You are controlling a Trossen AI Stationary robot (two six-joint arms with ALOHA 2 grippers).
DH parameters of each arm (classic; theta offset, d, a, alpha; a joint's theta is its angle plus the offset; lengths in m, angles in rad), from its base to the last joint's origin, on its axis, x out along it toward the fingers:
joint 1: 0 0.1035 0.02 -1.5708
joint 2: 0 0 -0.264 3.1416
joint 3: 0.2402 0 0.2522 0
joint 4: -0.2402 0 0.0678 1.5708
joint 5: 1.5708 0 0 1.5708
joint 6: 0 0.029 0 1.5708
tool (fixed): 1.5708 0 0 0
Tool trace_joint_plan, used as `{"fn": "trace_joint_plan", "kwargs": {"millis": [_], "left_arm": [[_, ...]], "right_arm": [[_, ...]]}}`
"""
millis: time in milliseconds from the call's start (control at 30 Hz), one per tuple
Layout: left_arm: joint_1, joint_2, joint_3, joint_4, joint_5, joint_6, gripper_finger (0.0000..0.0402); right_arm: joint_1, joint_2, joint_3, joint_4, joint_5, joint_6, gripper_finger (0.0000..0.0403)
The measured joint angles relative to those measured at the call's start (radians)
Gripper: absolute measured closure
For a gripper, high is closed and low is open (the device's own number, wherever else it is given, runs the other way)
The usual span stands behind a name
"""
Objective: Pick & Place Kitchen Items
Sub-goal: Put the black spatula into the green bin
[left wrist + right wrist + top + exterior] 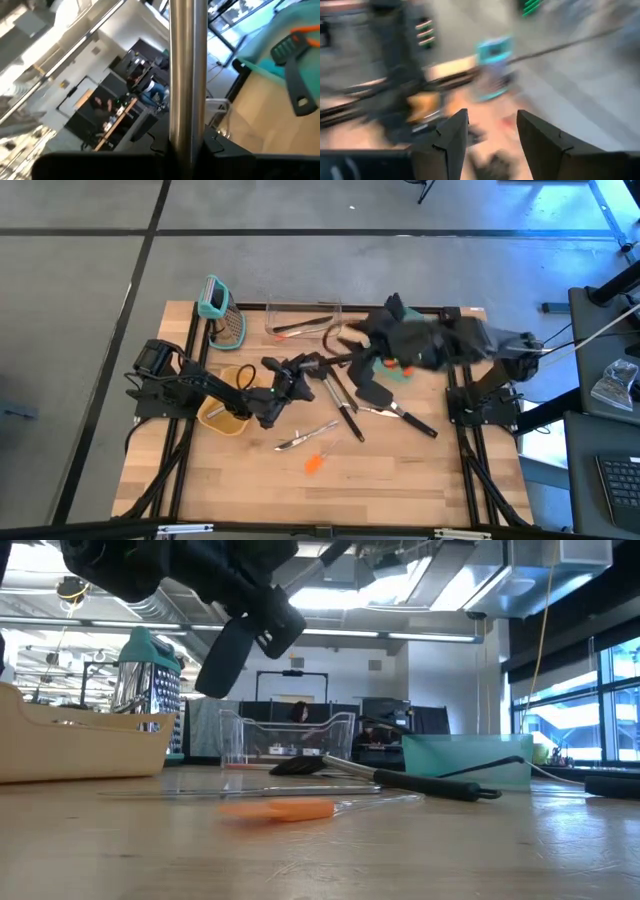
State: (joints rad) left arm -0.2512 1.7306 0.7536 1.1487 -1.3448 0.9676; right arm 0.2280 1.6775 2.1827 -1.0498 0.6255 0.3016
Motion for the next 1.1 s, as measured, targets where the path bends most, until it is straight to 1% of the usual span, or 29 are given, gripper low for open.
{"fn": "trace_joint_plan", "kwargs": {"millis": [67, 133, 267, 333, 433, 533, 633, 700, 767, 967, 1100], "left_arm": [[0.000, 0.000, 0.000, -0.025, 0.022, 0.009, 0.0370], [0.000, 0.000, 0.000, -0.054, 0.036, 0.020, 0.0370], [0.000, 0.000, 0.000, -0.101, 0.064, 0.012, 0.0370], [-0.002, -0.001, 0.000, -0.146, 0.106, -0.013, 0.0370], [-0.003, -0.001, 0.004, -0.237, 0.181, -0.094, 0.0370], [0.004, -0.001, 0.043, -0.458, 0.260, -0.215, 0.0370], [0.029, -0.001, 0.107, -0.697, 0.392, -0.377, 0.0370], [0.045, 0.002, 0.140, -0.795, 0.437, -0.460, 0.0370], [0.055, 0.004, 0.151, -0.827, 0.454, -0.490, 0.0370], [0.054, 0.004, 0.152, -0.832, 0.528, -0.494, 0.0370], [0.049, 0.004, 0.152, -0.833, 0.526, -0.494, 0.0370]], "right_arm": [[-0.069, 0.004, 0.011, -0.051, -0.220, 0.055, 0.0231], [-0.136, 0.016, 0.011, -0.124, -0.369, 0.103, 0.0231], [-0.239, 0.078, 0.011, -0.292, -0.528, 0.174, 0.0231], [-0.264, 0.119, 0.011, -0.351, -0.598, 0.174, 0.0231], [-0.285, 0.170, 0.011, -0.398, -0.690, 0.137, 0.0231], [-0.290, 0.210, 0.011, -0.414, -0.763, 0.112, 0.0231], [-0.290, 0.234, 0.011, -0.423, -0.840, 0.109, 0.0231], [-0.289, 0.246, 0.011, -0.464, -0.901, 0.109, 0.0231], [-0.282, 0.265, 0.011, -0.522, -0.929, 0.105, 0.0231], [-0.262, 0.278, -0.003, -0.522, -0.944, 0.122, 0.0218], [-0.258, 0.290, -0.004, -0.521, -0.938, 0.136, 0.0203]]}}
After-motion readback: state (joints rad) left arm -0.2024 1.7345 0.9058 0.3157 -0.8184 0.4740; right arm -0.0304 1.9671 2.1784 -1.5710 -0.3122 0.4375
